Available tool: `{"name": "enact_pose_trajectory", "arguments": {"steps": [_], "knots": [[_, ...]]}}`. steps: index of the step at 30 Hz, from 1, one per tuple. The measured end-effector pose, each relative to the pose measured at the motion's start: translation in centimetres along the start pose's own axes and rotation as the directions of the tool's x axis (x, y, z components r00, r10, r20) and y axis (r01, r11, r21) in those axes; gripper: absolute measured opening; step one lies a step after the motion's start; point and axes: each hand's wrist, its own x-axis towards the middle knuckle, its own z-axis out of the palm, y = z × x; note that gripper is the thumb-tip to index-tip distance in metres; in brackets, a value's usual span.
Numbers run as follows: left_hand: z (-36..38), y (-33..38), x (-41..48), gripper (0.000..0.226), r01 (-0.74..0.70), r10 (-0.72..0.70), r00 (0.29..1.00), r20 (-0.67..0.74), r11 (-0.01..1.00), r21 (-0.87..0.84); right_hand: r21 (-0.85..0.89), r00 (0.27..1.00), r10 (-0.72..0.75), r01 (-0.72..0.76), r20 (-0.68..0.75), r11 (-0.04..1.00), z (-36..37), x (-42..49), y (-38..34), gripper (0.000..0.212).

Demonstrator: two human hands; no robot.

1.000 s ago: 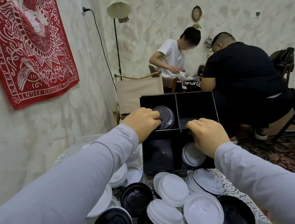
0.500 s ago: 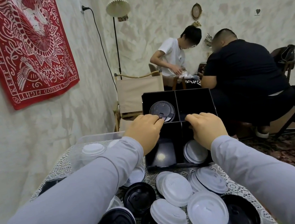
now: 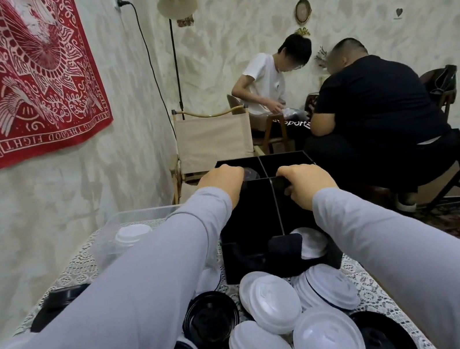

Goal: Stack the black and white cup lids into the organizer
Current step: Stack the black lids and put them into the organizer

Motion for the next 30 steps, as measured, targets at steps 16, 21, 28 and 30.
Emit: {"name": "enact_pose_trajectory", "arguments": {"steps": [16,21,28,30], "knots": [[2.4,-1.3,0.8,0.031,0.037,-0.026,0.997,0.072,0.987,-0.157,0.052,0.991,0.048,-0.055,0.125,0.997,1.7,0.9,0.0,0.036],[2.2,-1.4,-0.9,0.045,-0.015,0.045,0.985,0.165,0.983,-0.181,-0.009,0.988,0.020,-0.019,0.155,1.000,1.7,0.4,0.4,0.050],[-0.7,-2.2,-4.1,0.054,-0.025,0.059,0.976,0.208,0.987,-0.159,0.003,0.977,-0.017,0.017,0.212,1.000,-1.1,-1.7,-0.2,0.060],[-1.4,-2.7,-5.3,0.056,0.008,0.038,0.973,0.229,0.981,-0.196,0.014,0.977,-0.017,0.015,0.212,1.000,-2.2,-2.7,-0.9,0.056]]}}
